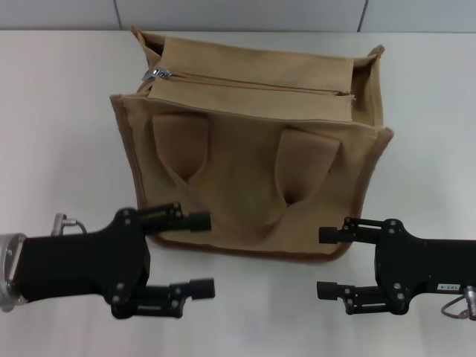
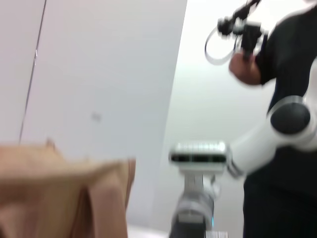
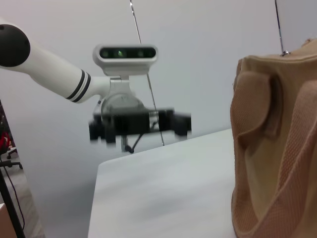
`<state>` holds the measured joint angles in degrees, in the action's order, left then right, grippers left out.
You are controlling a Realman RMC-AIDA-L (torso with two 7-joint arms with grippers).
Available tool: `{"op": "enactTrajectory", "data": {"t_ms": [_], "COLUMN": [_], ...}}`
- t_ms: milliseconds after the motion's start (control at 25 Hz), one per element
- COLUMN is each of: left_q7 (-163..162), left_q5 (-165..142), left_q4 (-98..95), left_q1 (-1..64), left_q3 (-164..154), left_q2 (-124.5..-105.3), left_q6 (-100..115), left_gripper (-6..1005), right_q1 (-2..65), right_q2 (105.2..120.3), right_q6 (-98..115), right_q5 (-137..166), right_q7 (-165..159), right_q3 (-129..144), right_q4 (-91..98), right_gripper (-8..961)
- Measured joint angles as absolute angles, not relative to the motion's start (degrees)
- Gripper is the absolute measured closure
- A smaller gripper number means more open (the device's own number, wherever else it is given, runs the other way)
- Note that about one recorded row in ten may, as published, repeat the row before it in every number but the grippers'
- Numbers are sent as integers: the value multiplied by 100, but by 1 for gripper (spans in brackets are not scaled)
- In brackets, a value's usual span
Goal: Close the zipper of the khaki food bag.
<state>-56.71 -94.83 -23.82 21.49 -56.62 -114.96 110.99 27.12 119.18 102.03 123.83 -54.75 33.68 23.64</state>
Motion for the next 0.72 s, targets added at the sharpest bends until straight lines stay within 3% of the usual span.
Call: {"op": "enactTrajectory", "data": {"t_ms": [240, 720], "left_q7": [-5709, -5517], "left_q5": [-9362, -7280], "left_q4": [-2330, -1657], "left_q1": [2315, 2291], "left_q3": [-4539, -4210], "left_q2": [-11841, -11850], "left_q6": [11322, 10919], "left_gripper": [186, 187], "right_q1": [2699, 2657], "right_q2": [11918, 11918], "right_q6": [10203, 10204], "right_q5": [12383, 12384], "right_q7": [-5475, -5475], "right_q3": [3357, 3332], "right_q4": [2364, 2364], "right_gripper": [176, 176]}}
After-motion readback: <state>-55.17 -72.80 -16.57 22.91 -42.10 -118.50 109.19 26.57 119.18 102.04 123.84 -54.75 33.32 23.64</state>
